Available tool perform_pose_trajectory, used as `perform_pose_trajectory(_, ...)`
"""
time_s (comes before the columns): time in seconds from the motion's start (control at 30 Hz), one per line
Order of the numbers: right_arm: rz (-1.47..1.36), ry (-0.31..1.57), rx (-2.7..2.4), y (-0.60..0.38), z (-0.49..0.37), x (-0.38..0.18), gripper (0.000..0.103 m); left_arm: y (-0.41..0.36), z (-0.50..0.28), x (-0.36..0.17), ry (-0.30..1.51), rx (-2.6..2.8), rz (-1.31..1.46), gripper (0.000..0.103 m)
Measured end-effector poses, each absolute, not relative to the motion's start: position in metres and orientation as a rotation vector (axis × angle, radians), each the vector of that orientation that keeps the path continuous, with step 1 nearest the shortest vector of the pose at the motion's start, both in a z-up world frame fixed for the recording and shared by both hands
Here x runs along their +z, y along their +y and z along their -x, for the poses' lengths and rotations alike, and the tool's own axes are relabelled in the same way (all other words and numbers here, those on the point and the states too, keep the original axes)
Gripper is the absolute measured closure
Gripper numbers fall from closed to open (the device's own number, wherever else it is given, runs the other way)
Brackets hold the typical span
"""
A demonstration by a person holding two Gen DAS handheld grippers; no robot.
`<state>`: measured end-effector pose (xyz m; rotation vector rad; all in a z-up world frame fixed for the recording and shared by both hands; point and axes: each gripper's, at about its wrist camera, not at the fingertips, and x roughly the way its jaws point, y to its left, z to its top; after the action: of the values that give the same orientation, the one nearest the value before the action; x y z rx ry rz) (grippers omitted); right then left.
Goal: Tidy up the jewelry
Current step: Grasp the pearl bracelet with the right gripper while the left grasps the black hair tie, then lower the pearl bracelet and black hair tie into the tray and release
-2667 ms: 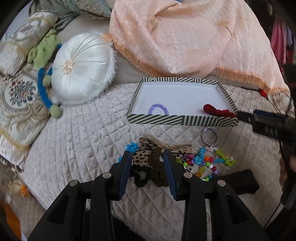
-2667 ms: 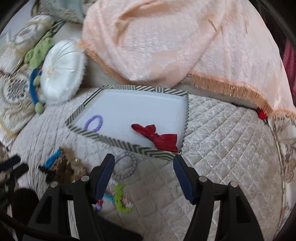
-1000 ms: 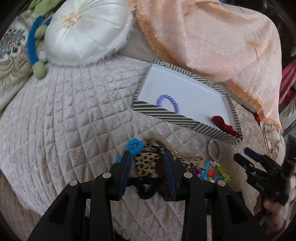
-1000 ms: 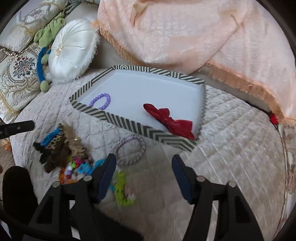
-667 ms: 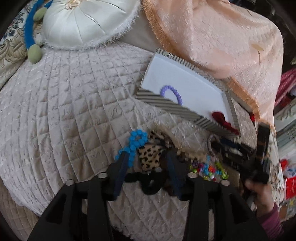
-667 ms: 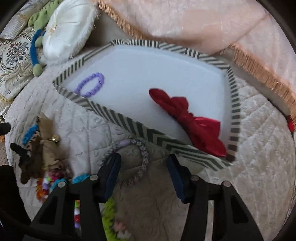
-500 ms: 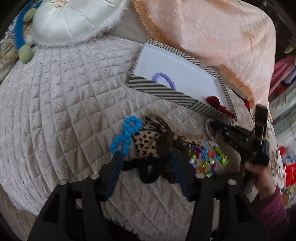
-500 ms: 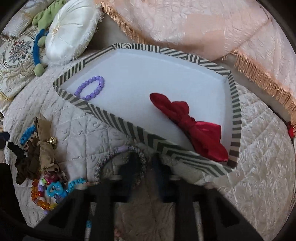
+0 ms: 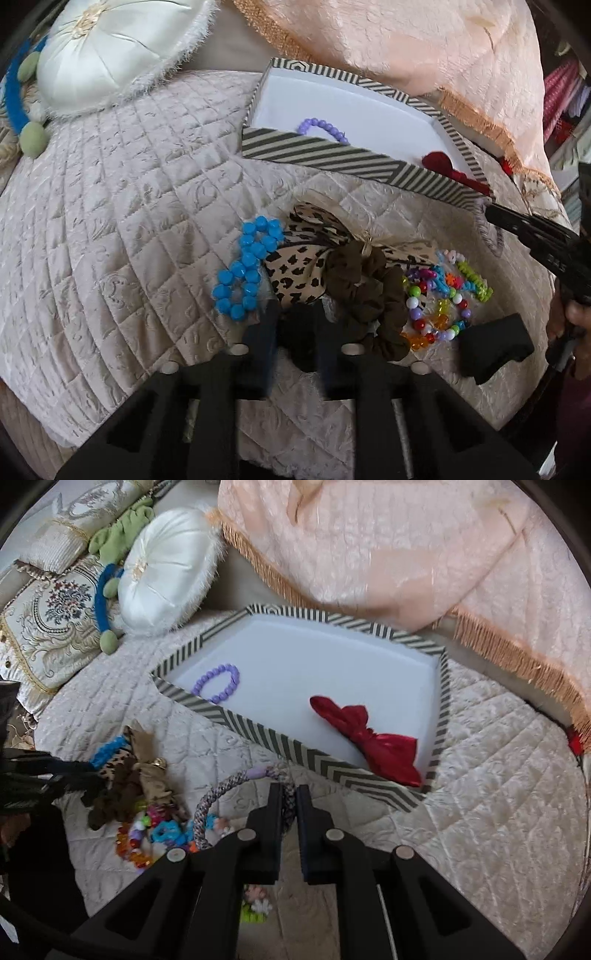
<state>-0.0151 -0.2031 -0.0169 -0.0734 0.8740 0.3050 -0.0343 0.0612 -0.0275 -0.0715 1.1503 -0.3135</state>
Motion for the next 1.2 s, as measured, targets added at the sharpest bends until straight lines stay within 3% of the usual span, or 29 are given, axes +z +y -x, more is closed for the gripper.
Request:
perform_pose_trajectory(0.07, 0.074, 0.862, 0.305, -0.207, 0.020, -0.009, 0.096, 0.062, 0.036, -0.019, 1.137, -0.329, 0.082, 0.103)
perform_pose_trajectory(0.47, 0.043, 0.832, 0.238, -0.219, -0.018, 0.015, 0.096, 0.027, -0.015, 0.060, 0.982, -0.387, 0.088, 0.103)
perform_pose_trajectory(0.73, -0.011, 0.892, 0.204, -0.214, -0.079, -0.001, 0.096, 0.007, -0.102, 0.027, 1.027, -0.328, 0.165, 0.103)
perform_pose_trajectory(0.97, 0.060, 0.976, 0.225, -0.184, -0.121, -0.037, 0.096, 0.006, -0.134, -0.019, 1.103, -0.263, 0.160, 0.103)
perform_pose_trajectory(1.0, 0.060, 0.995, 0.228, -0.183, -0.125, -0.044, 0.096, 0.007, -0.135, -0.022, 1.108, -0.256, 0.156, 0.101)
perform_pose_trajectory(1.07, 0.039, 1.024, 0.245, -0.183, -0.128, -0.051, 0.092, 0.009, -0.135, -0.025, 1.107, -0.241, 0.132, 0.081)
perform_pose_trajectory(1.13, 0.018, 1.042, 0.256, -0.183, -0.127, -0.054, 0.084, 0.008, -0.131, -0.025, 1.095, -0.238, 0.115, 0.069)
perform_pose_trajectory(1.2, 0.010, 1.015, 0.255, -0.184, -0.120, -0.049, 0.080, 0.008, -0.124, -0.021, 1.085, -0.232, 0.100, 0.067)
